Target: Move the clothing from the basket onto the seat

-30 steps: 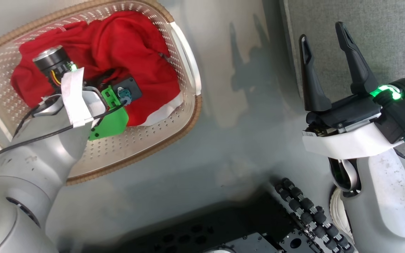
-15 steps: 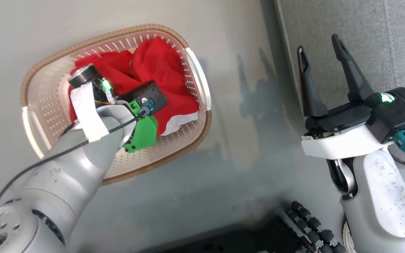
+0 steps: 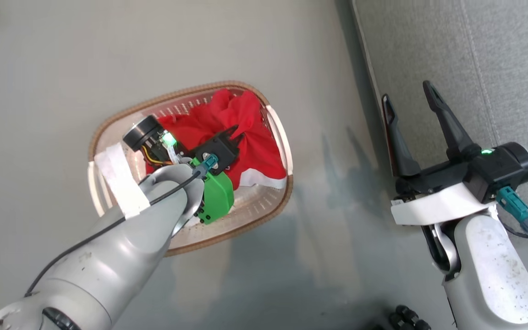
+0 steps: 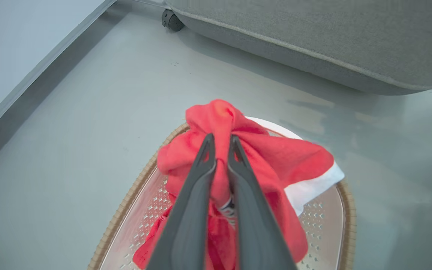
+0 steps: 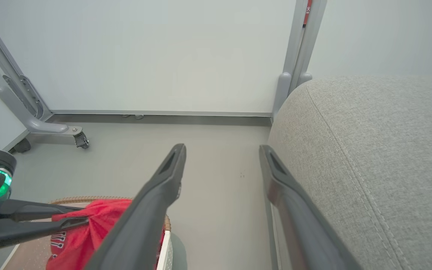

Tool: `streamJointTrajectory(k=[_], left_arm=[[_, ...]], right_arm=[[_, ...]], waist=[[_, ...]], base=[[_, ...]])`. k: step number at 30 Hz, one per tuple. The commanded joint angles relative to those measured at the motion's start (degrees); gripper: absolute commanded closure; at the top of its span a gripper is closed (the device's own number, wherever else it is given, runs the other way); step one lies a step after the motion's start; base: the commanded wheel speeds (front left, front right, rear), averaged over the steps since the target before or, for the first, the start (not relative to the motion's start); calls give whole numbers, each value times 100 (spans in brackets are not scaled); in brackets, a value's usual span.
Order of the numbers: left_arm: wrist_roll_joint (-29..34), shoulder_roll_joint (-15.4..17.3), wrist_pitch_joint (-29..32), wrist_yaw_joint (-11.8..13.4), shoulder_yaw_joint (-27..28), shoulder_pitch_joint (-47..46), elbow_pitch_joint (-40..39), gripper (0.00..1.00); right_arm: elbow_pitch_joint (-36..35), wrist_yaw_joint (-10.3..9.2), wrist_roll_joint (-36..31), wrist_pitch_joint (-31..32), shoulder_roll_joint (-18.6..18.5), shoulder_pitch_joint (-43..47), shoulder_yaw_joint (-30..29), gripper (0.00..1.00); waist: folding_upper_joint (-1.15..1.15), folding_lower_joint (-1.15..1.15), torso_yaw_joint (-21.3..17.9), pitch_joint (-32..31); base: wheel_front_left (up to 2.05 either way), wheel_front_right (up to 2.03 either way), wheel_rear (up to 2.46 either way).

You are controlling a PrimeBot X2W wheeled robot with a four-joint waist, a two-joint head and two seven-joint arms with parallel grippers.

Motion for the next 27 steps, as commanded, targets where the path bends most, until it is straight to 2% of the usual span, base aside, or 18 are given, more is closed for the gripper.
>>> streamJointTrajectory(k=[1, 21, 27], left_arm=[[-14, 44, -17, 41, 114, 157, -139, 100], [274, 180, -13, 203, 1800, 1466, -2353, 100], [346, 99, -13, 218, 2300, 1717, -2931, 100]], right_arm=[[39, -2, -27, -14, -21, 121, -25, 0], [263, -2, -9, -14, -21, 772, -33, 0], [290, -2, 10, -14, -20, 943, -53, 0]], waist=[[0, 0, 246, -491], [0, 0, 541, -1900], [0, 0, 609, -2207]], base=[[0, 0, 0], [0, 0, 0], [0, 0, 0]])
